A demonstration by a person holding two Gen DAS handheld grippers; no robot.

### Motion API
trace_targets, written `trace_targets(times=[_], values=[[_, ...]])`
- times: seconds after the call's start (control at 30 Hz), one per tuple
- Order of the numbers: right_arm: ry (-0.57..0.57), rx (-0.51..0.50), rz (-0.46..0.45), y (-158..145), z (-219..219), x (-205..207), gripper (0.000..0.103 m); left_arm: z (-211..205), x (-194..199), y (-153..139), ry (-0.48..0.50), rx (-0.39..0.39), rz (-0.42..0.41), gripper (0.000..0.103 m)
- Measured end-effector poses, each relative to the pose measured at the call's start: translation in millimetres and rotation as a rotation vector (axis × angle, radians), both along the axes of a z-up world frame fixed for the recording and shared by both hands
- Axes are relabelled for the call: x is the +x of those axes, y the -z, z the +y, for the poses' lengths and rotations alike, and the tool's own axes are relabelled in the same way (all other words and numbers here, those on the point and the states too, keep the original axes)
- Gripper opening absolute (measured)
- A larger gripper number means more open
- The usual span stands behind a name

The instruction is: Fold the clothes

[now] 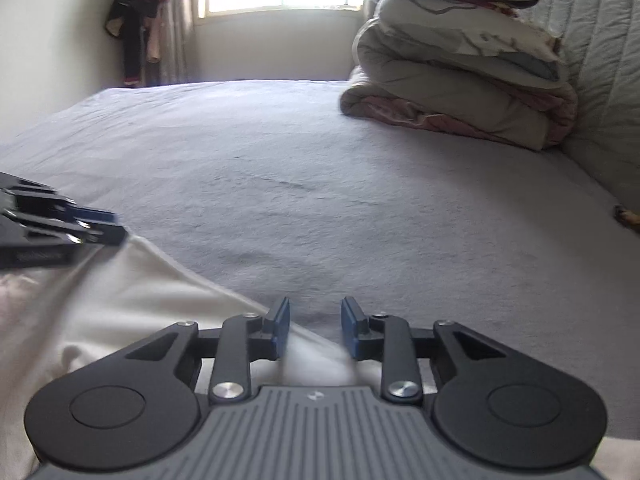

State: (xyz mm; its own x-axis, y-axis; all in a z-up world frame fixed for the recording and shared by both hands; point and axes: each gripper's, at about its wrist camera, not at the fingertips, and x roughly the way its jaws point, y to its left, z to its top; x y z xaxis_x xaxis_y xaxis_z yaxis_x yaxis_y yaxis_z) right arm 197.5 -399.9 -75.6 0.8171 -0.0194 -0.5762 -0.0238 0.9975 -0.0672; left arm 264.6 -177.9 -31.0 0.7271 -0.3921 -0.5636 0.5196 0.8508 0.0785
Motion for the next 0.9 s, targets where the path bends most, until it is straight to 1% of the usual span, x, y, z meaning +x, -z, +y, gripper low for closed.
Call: trace_targets(times=[0.03, 0.07, 0.13, 0.2, 0.27, 0.4, 0.5, 0.6, 0.7, 0.83, 0.9], values=[[0.001, -0.036, 0.008, -8, -4, -4, 0.031, -2, -5, -7, 0.006, -0.031, 0.001, 0.024], [0.003, -0.074, 0.011, -17, -10, -10, 0.032, -6, -10, -12, 0.022, -0.061, 0.002, 0.030], [0.024, -0.125, 0.017, -37, -28, -26, 0.036, -17, -19, -17, 0.058, -0.111, 0.009, 0.038], [0.059, -0.139, 0.025, -55, -51, -44, 0.038, -30, -24, -15, 0.085, -0.154, 0.040, 0.038], [0.089, -0.127, 0.041, -69, -76, -64, 0.038, -39, -28, -5, 0.104, -0.197, 0.066, 0.038], [0.169, -0.082, 0.079, -82, -116, -101, 0.038, -51, -41, 19, 0.136, -0.283, 0.097, 0.038], [0.217, -0.053, 0.078, -76, -121, -108, 0.038, -50, -41, 34, 0.140, -0.316, 0.137, 0.038], [0.263, -0.025, 0.072, -68, -123, -113, 0.038, -37, -28, 36, 0.144, -0.423, 0.201, 0.038], [0.308, 0.002, 0.067, -60, -125, -119, 0.038, -31, -20, 41, 0.132, -0.481, 0.256, 0.038], [0.369, 0.039, 0.060, -49, -127, -125, 0.038, -33, -19, 42, 0.132, -0.488, 0.263, 0.038], [0.400, 0.057, 0.056, -44, -128, -129, 0.036, -33, -19, 42, 0.132, -0.491, 0.264, 0.038]])
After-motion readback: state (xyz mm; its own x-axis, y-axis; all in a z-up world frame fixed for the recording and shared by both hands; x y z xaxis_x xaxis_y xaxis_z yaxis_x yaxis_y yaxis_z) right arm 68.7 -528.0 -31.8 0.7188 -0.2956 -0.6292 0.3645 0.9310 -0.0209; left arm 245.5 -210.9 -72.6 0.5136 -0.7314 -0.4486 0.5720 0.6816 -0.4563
